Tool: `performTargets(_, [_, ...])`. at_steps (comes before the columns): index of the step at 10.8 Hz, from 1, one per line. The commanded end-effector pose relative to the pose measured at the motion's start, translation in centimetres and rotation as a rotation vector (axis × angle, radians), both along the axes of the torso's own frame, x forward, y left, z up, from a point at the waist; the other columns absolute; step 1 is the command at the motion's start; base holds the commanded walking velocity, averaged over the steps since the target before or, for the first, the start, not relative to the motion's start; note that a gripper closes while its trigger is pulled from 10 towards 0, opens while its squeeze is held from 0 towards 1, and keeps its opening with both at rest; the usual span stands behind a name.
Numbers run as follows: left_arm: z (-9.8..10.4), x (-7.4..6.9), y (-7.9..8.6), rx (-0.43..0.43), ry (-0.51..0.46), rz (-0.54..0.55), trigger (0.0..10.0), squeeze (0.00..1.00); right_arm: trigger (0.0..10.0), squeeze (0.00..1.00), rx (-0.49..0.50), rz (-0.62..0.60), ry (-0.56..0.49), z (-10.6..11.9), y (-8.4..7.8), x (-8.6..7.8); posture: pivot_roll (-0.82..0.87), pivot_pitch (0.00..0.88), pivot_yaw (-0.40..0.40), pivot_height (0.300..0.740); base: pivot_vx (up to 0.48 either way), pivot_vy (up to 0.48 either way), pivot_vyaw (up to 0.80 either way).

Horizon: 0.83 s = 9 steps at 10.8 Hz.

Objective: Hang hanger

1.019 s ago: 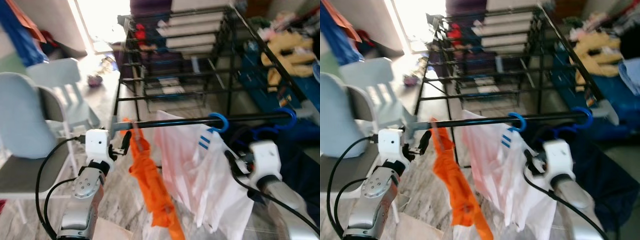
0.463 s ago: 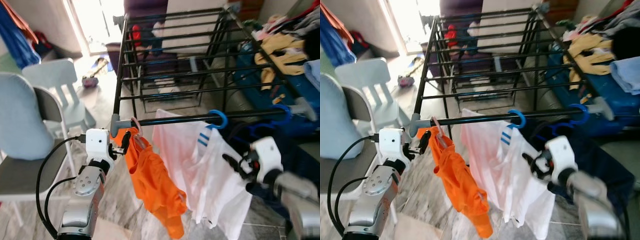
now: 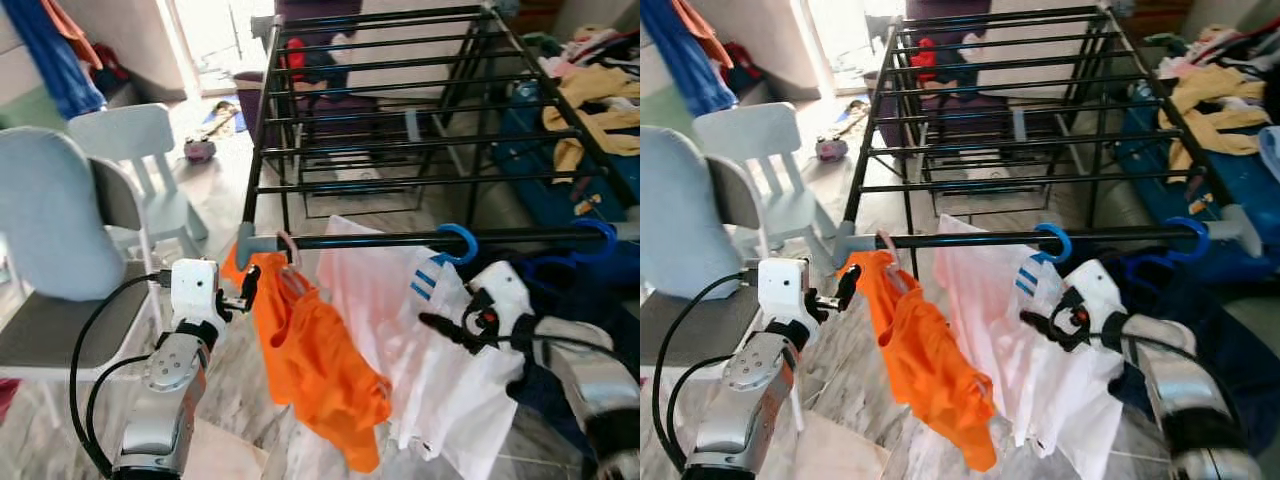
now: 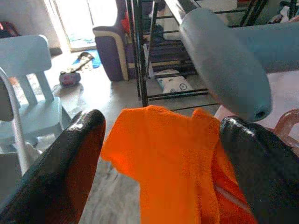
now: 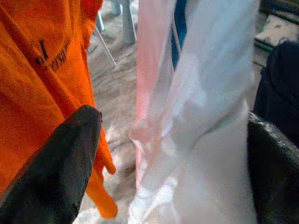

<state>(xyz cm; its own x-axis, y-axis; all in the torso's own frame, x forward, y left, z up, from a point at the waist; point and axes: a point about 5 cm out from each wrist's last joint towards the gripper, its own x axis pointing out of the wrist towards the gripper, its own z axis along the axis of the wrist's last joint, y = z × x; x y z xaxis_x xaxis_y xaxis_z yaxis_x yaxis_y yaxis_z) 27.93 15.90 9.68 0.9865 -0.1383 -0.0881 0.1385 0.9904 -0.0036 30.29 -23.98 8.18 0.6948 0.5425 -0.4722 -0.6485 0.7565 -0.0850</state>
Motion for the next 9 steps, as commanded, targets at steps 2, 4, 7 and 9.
performTargets(2, [0.4,-0.2,0.2,0.024,-0.008,-0.011,10.0,0.0,0.0,0.0,-0.033,0.058,0.028,-0.5,0.1,0.3,-0.18,0.0,0.1,0.74,0.0,0.0,0.0])
performTargets(4, [0.4,-0.3,0.2,0.027,-0.006,-0.015,10.0,0.0,0.0,0.0,-0.009,0.088,0.049,-0.9,0.4,0.3,-0.17,0.0,0.101,0.74,0.0,0.0,0.0])
performTargets(7, [0.3,-0.5,0.1,0.029,0.003,-0.023,10.0,0.0,2.9,0.0,0.004,0.089,0.065,-1.4,-0.3,-0.7,-0.18,0.0,0.1,0.74,0.0,0.0,0.0])
performTargets(9, [0.2,-0.5,0.0,0.03,0.01,-0.031,10.0,0.0,9.5,0.0,0.043,0.063,0.074,-1.6,-1.0,-1.4,-0.18,0.0,0.105,0.74,0.0,0.0,0.0])
